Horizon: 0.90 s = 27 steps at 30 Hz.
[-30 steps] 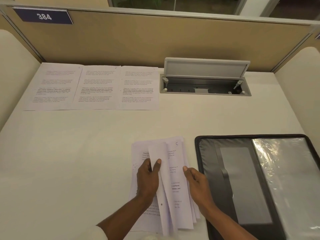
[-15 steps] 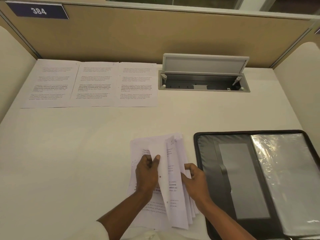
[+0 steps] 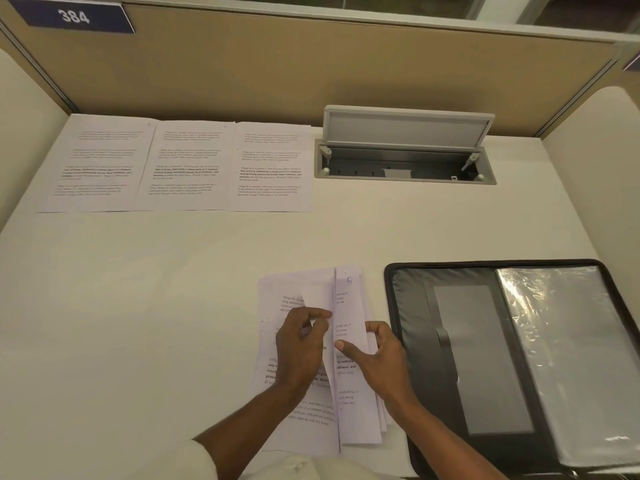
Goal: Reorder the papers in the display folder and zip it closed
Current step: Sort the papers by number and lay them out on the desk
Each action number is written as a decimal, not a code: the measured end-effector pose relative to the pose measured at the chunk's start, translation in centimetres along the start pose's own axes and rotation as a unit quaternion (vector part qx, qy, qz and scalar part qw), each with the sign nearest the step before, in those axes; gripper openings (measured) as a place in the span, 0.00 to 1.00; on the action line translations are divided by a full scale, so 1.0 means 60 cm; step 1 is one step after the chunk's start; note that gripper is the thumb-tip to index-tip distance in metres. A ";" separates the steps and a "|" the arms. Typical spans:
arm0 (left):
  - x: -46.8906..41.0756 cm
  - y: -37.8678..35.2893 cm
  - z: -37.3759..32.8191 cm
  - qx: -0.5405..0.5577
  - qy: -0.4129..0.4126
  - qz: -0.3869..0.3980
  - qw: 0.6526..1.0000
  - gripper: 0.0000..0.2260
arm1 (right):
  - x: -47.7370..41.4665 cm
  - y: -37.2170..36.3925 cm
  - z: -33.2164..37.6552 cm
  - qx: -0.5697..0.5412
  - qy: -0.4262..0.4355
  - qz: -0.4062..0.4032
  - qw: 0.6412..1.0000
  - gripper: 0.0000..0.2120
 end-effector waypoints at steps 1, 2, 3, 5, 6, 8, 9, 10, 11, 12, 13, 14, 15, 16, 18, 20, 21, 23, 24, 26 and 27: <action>0.000 -0.001 -0.004 -0.011 -0.007 -0.004 1.000 0.06 | 0.001 -0.001 0.003 -0.005 0.002 0.003 1.000 0.24; 0.000 -0.001 -0.008 -0.027 -0.020 -0.009 0.999 0.09 | 0.002 -0.002 0.003 -0.011 0.006 0.005 1.000 0.25; 0.001 -0.001 -0.013 -0.048 -0.033 -0.015 0.998 0.09 | 0.003 -0.002 0.003 -0.016 0.009 0.004 1.000 0.25; 0.003 -0.003 -0.017 -0.081 -0.055 -0.019 0.995 0.06 | 0.004 -0.001 0.006 -0.022 0.013 0.003 1.000 0.25; 0.003 -0.003 -0.015 -0.092 -0.058 -0.020 0.994 0.05 | 0.003 -0.002 0.004 -0.023 0.013 0.003 1.000 0.25; -0.001 0.002 -0.004 -0.095 -0.031 -0.029 0.995 0.08 | 0.002 0.000 -0.001 -0.028 0.009 -0.005 1.000 0.22; -0.004 0.007 0.003 -0.092 -0.011 -0.038 0.995 0.12 | 0.001 0.001 -0.002 -0.032 0.009 -0.010 0.999 0.20; -0.008 0.011 0.010 -0.085 0.011 -0.046 0.995 0.17 | 0.001 0.002 -0.003 -0.038 0.010 -0.011 0.999 0.19; -0.010 0.014 0.014 -0.074 0.031 -0.051 0.995 0.21 | -0.001 0.003 -0.006 -0.039 0.009 -0.014 0.999 0.18; -0.011 0.015 0.019 -0.059 0.050 -0.051 0.996 0.23 | -0.003 0.004 -0.007 -0.039 0.008 -0.015 0.999 0.18; -0.010 0.015 0.021 -0.042 0.066 -0.050 0.996 0.24 | -0.005 0.005 -0.008 -0.039 0.007 -0.017 0.999 0.16; -0.008 0.015 0.023 -0.028 0.078 -0.051 0.995 0.23 | -0.006 0.006 -0.009 -0.038 0.009 -0.018 0.999 0.14; -0.007 0.016 0.024 -0.020 0.082 -0.055 0.995 0.21 | -0.009 0.007 -0.010 -0.036 0.011 -0.019 0.999 0.11; -0.007 0.017 0.023 -0.015 0.079 -0.059 0.995 0.19 | -0.012 0.007 -0.014 -0.036 0.012 -0.022 0.999 0.10; -0.008 0.021 0.022 -0.003 0.071 -0.066 0.995 0.12 | -0.020 0.007 -0.026 -0.032 0.011 -0.024 0.999 0.08; -0.010 0.025 0.018 0.006 0.067 -0.077 0.995 0.08 | -0.023 0.005 -0.034 -0.027 0.005 -0.016 0.999 0.08; -0.011 0.027 0.016 0.007 0.065 -0.082 0.994 0.07 | -0.023 0.006 -0.036 -0.028 0.004 -0.017 0.999 0.08; -0.013 0.030 0.009 0.006 0.058 -0.088 0.994 0.07 | -0.022 0.007 -0.034 -0.034 0.006 -0.016 0.999 0.09; -0.013 0.032 0.005 0.003 0.055 -0.092 0.994 0.09 | -0.021 0.007 -0.032 -0.035 0.006 -0.017 0.999 0.09; -0.008 0.034 -0.003 0.007 0.055 -0.096 0.994 0.13 | -0.018 0.008 -0.027 -0.036 0.007 -0.018 0.999 0.09; -0.006 0.035 -0.006 0.004 0.047 -0.098 0.994 0.15 | -0.018 0.009 -0.025 -0.035 0.010 -0.020 0.999 0.09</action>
Point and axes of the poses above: each hand's wrist, its own x-axis away from the middle knuckle, its own y-axis out of the back of the hand, z = x × y, the point moved 9 cm from there along -x, towards the middle knuckle, and after that the axes turned 7 degrees about -z, right-handed, at the moved point
